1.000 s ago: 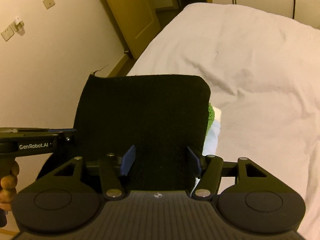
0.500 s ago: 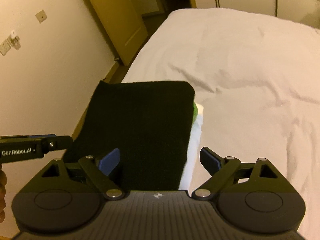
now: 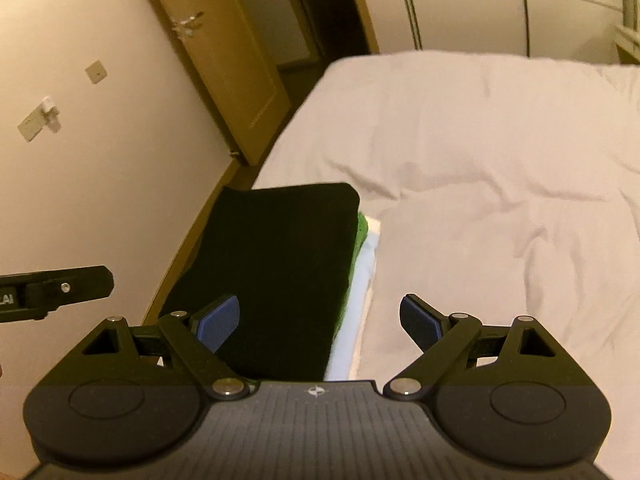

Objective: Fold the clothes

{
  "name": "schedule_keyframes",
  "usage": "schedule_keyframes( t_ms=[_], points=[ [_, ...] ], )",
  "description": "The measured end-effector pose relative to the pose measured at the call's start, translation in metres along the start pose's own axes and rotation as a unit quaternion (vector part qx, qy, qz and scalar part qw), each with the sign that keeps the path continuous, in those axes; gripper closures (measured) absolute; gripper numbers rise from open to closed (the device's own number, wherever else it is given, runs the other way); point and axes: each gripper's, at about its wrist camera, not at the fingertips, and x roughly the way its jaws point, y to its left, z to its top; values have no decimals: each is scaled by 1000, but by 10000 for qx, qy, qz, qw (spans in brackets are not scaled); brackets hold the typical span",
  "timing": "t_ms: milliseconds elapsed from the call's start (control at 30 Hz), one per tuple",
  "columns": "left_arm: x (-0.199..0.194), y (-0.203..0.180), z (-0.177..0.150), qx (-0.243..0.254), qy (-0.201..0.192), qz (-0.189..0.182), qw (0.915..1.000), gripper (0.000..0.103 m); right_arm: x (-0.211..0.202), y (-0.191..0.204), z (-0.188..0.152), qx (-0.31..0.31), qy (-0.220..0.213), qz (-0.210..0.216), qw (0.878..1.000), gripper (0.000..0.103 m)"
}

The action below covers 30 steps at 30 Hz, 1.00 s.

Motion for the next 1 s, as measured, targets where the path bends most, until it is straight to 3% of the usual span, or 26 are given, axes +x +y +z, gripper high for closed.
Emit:
schedule_keyframes(
  t_ms=[333, 633, 700, 733, 1000],
  points=[
    [-66, -49, -38, -846, -36, 724, 9938, 1, -63, -22, -1, -1041, 151, 653, 9923, 13],
    [-109, -112, -103, -1714, 13, 1188, 9780, 1, -107, -70, -12, -1872, 407, 1000, 9764, 12],
    [-115, -124, -114, -1827, 73, 1303, 9745, 1, -111, -79, -14, -1991, 461, 1060, 9731, 10],
    [-117, -130, -118, -1870, 82, 1338, 9732, 1, -113, -83, -15, -2040, 487, 1090, 9717, 0],
    [-126, -169, -133, -2033, 92, 1858, 9613, 1, -122, -106, -17, -2398, 631, 1294, 9601, 0]
  ],
)
